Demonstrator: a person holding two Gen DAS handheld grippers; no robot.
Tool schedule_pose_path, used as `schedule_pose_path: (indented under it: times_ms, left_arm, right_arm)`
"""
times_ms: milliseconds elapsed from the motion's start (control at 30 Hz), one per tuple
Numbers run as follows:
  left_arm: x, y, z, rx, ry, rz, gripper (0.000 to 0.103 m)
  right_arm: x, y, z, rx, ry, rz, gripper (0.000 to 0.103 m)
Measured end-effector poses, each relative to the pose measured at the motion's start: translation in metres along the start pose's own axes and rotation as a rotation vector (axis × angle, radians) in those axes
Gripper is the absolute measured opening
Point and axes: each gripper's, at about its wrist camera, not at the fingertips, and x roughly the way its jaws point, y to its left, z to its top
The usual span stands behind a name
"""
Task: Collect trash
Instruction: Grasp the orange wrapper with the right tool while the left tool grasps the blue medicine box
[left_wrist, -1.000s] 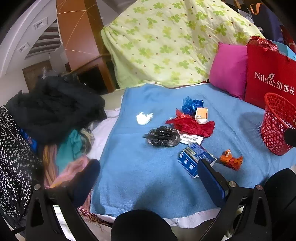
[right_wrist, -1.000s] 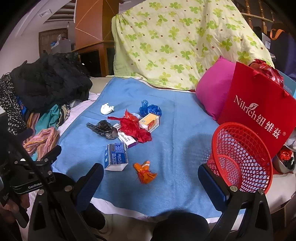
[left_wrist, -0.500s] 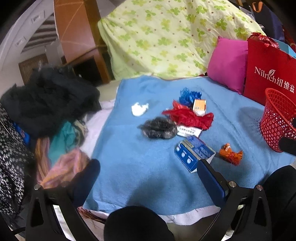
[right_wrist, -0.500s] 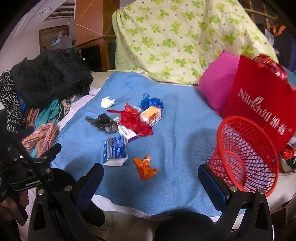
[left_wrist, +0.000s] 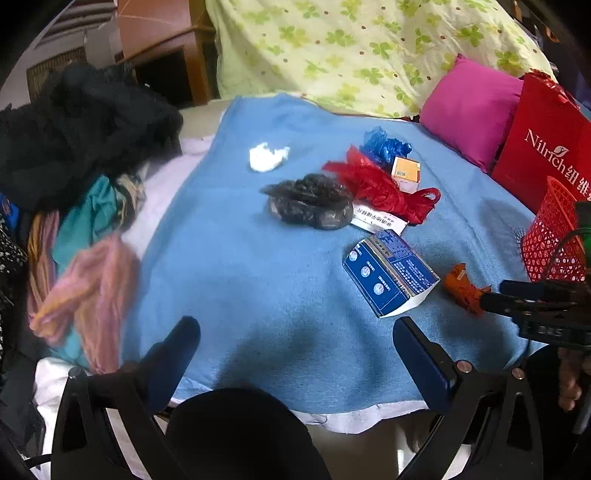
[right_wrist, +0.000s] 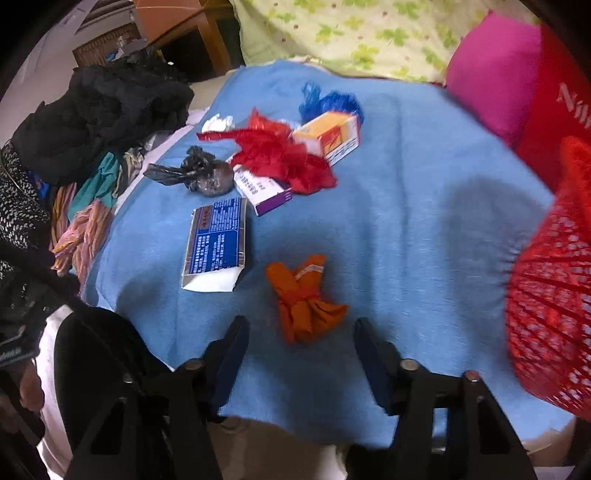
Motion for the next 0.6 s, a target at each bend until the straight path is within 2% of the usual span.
schedule_pose_path:
  times_ms: [67, 167, 333, 400, 533, 600]
  left_arm:
    - [0.004, -0.002, 0.001, 0.004, 0.007, -0.01, 0.103]
    - [0.009, -0.009, 0.005, 0.023, 0.012, -0.029, 0.103]
    - [0.025, -0.027, 0.021, 0.044, 0.023, -0.096, 0.103]
    - [0.035, -0.037, 0.028, 0.048, 0.043, -0.114, 0.103]
    - [0.054, -0.056, 0.042, 0.05, 0.055, -0.141, 0.103]
    - [0.065, -0.064, 0.049, 0.033, 0.068, -0.145, 0.103]
  right_arm:
    - [0.01, 0.003, 0.003, -0.013, 0.005, 0.002, 0.055]
    - [0.028, 0.003, 0.006, -0.026, 0.029, 0.004, 0.041]
    - [0.052, -0.009, 0.006, -0.01, 0.084, -0.003, 0.036]
    - [0.051, -0.014, 0.007, 0.016, 0.067, 0.022, 0.03]
    - [0.042, -0.025, 0.005, 0.064, 0.028, 0.019, 0.029]
    - [0.029, -0.028, 0.004, 0.067, -0.027, 0.007, 0.029]
